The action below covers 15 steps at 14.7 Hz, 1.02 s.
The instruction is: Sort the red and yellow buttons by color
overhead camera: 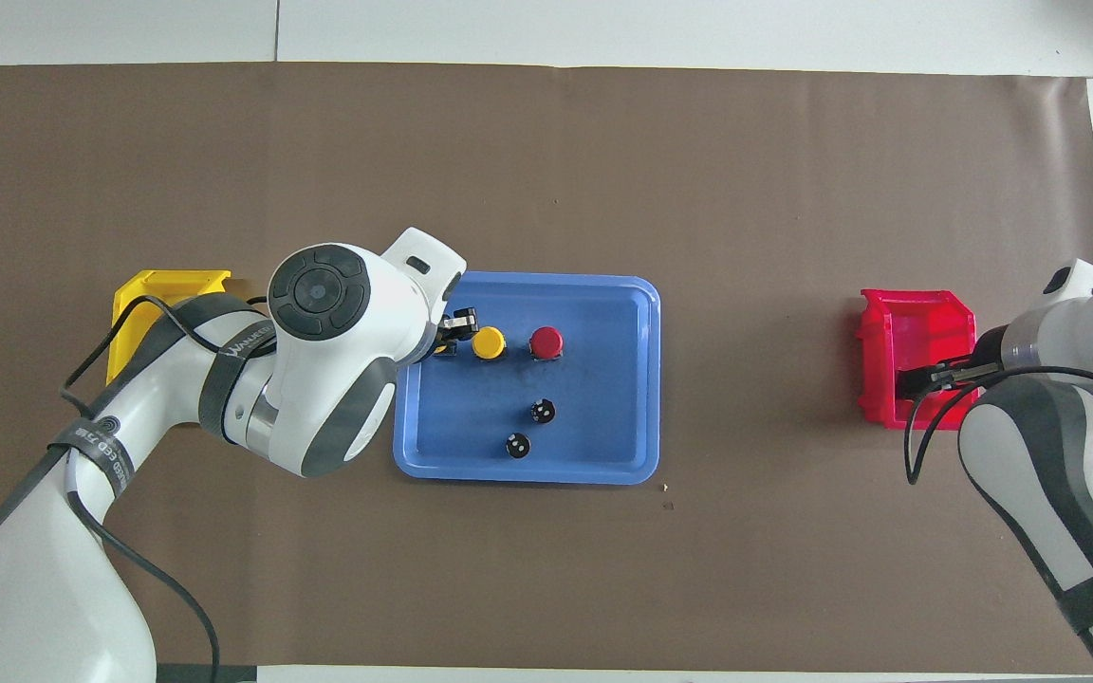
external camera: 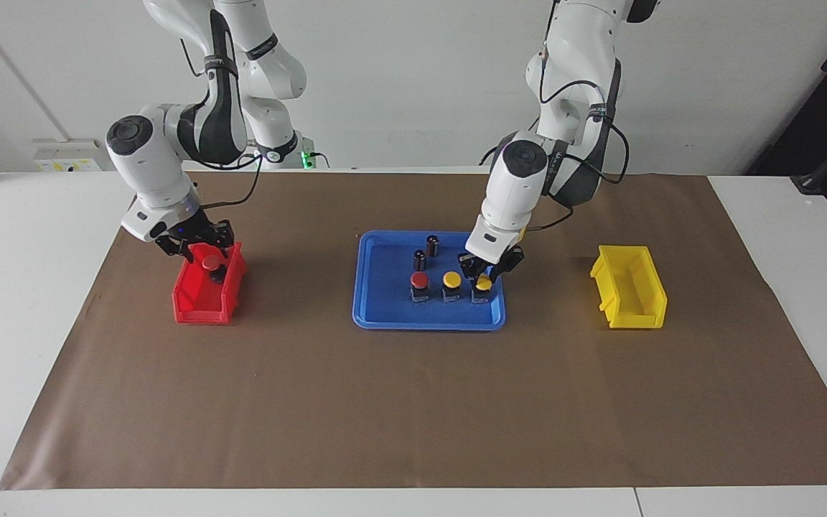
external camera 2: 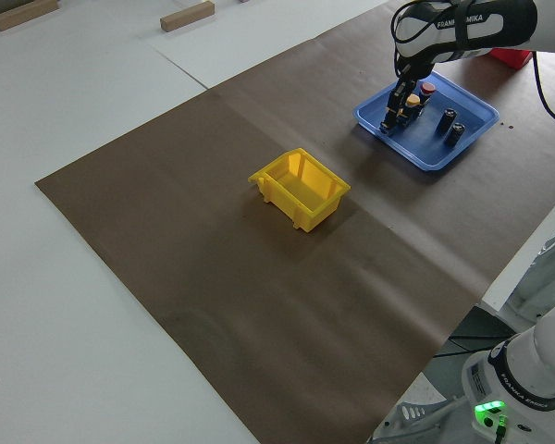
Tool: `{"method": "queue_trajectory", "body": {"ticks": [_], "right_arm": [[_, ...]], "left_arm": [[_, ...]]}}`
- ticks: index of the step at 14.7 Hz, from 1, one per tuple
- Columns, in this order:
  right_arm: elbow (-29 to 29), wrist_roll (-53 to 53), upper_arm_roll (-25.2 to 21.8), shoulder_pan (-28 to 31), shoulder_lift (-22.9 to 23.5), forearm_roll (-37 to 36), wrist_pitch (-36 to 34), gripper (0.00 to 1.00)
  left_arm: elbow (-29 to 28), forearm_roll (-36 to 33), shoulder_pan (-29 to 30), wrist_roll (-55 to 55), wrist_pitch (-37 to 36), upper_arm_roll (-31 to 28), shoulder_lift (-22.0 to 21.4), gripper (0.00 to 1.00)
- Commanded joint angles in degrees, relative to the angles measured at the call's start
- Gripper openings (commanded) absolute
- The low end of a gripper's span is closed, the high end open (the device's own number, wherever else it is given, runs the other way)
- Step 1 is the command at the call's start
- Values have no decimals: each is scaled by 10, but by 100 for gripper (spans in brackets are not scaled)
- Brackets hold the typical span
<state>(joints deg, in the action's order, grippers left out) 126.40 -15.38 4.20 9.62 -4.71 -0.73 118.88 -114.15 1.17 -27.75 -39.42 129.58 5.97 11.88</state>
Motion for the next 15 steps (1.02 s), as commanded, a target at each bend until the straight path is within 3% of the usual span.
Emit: {"method": "queue_trajectory", "body": {"ticks": [1, 4, 6, 7, 12, 15], "right_arm": [[-139, 10, 5, -27, 60, 6, -93, 77], [-218, 130, 6, -101, 95, 6, -123, 85], [-248, 231, 5, -167, 107, 6, -113, 99], [-266, 297, 6, -204, 121, 6, -103, 99], [-370, 488, 6, -346, 232, -3, -68, 99], [-345, 536, 6, -383, 259, -2, 7, 97]], "left_arm": [[23, 4, -9, -28, -53, -6, -16, 1], [52, 7, 15, 26, -160, -16, -63, 1], [79, 7, 81, 163, -240, -17, -68, 1], [89, 7, 126, 230, -265, -17, -77, 1], [62, 6, 268, 426, -254, -17, -102, 1], [20, 5, 296, 435, -212, -19, -116, 1]]}}
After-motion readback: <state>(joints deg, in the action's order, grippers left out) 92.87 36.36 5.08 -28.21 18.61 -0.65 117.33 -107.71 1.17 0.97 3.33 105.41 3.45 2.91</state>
